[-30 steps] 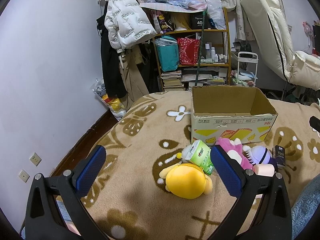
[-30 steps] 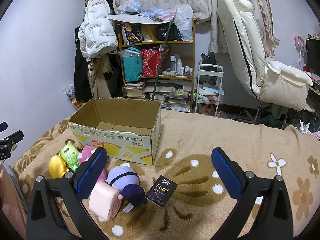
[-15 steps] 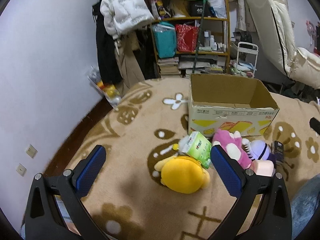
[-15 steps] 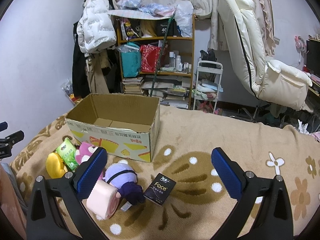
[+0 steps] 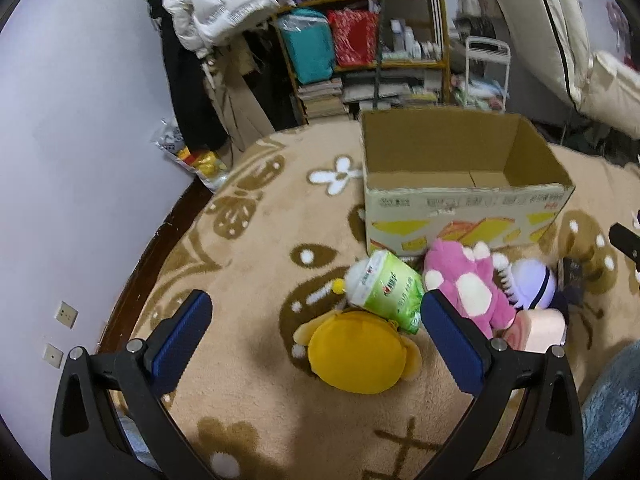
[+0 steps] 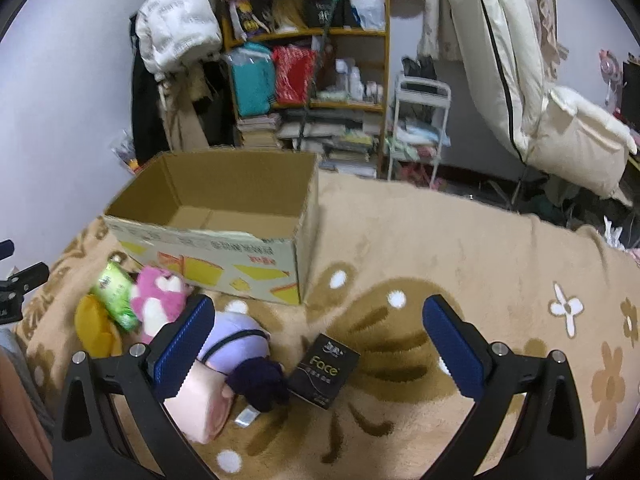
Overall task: Organize soft objects
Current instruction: 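Grasp the yellow plush with left tool while right tool grasps black Face tissue pack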
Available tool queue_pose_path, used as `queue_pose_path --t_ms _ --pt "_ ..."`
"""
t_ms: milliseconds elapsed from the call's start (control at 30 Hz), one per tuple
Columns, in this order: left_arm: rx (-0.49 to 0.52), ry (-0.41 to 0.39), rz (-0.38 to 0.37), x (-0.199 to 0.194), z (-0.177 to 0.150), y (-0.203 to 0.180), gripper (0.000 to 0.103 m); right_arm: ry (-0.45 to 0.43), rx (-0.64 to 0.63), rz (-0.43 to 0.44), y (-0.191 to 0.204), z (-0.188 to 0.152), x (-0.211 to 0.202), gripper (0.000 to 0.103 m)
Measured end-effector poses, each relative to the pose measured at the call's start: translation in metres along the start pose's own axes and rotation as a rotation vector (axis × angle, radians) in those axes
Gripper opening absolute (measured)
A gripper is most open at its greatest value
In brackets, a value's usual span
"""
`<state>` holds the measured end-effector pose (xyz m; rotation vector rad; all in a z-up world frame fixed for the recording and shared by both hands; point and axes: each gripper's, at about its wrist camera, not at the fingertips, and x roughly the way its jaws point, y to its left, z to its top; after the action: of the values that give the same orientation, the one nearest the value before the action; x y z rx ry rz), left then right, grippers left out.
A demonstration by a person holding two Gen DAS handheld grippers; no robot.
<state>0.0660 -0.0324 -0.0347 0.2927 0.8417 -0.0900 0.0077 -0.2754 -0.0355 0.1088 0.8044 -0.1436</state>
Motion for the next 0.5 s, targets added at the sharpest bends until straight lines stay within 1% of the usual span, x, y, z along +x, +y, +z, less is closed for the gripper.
queue_pose_path --t_ms 200,267,300,367,500 --pt "0.057 0.124 -0.033 0.036 -0.002 -0.018 0.102 0.082 0.025 0.003 -0.006 -0.001 0.027 0.103" --pt "0.070 0.176 -0.040 0.050 -0.006 -0.023 0.102 0.130 0.037 -0.009 -0.008 -0.003 0.040 0.102" --pt "0.074 0.195 -0.042 0.055 -0.008 -0.024 0.102 0.157 0.047 -0.012 -0.009 -0.005 0.046 0.100" --pt "0.072 0.247 -0.048 0.068 -0.013 -0.026 0.102 0.215 0.080 -0.004 -0.013 -0.009 0.061 0.098" --pt "0.076 0.313 -0.044 0.085 -0.018 -0.027 0.102 0.292 0.107 0.001 -0.018 -0.018 0.082 0.098"
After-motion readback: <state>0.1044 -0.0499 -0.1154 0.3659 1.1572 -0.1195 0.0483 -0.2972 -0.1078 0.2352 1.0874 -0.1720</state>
